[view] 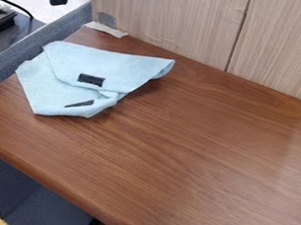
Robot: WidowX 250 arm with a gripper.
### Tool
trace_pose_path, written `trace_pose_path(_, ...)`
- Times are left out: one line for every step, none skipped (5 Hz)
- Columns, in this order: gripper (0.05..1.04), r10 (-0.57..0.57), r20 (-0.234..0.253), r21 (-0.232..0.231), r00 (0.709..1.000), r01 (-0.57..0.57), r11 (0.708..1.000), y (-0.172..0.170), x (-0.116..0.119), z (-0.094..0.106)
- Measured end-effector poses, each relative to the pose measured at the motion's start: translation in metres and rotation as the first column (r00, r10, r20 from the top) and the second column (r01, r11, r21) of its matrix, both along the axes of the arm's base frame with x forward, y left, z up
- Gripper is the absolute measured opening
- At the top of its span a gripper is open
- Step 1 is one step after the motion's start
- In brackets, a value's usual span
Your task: Unfold cloth from centre to top left
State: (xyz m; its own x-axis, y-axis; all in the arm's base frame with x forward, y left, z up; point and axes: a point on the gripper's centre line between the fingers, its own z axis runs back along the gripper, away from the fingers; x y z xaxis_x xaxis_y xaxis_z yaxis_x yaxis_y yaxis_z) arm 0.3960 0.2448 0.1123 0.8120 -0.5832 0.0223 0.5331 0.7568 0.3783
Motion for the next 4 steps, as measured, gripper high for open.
trace_pose_path(1.001,-0.009,-0.043,-0.026,0.999,0.008,1.000,-0.004,-0.001,-0.022)
trace_pose_path(1.001,-0.091,-0.103,-0.052,0.991,0.086,0.995,-0.018,-0.010,-0.050)
trace_pose_path(1.001,-0.201,-0.152,-0.099,0.968,0.188,0.977,-0.045,-0.019,-0.077)
trace_pose_path(1.001,-0.304,-0.153,-0.094,0.940,0.292,0.952,-0.057,-0.034,-0.075)
